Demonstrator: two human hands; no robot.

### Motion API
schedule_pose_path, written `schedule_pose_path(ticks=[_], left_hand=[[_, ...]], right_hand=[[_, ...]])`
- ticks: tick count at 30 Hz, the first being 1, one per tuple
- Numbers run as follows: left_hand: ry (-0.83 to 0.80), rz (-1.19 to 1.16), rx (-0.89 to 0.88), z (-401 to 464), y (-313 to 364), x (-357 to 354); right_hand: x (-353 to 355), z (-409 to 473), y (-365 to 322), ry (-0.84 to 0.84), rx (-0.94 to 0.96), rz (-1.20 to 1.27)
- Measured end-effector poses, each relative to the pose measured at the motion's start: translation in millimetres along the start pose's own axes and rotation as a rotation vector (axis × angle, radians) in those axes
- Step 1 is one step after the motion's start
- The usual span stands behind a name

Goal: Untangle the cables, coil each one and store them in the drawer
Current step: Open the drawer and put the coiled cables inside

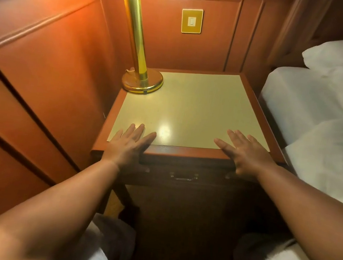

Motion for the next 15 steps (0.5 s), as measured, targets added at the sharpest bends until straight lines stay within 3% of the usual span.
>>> schedule_pose_path(ticks=[6,15], left_hand=[[0.048,0.035,0.005,1.9,-1.5,-6.3],[-0.059,-0.072,0.092,8.5,-9.1,-8.2]], right_hand=[[-5.8,2.8,0.7,0.061,0.023,-0.011],[-2.5,-2.7,-1.8,0.064,-0.044,0.050]])
Point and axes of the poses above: each hand's wrist, its own z-axis towards the middle knuckle, its own x-axis out of the back of the hand, y = z × x, the point moved 9 cm from there along z, towards the middle knuckle, and after that the axes turned 9 degrees about z, right-handed, at the moved point
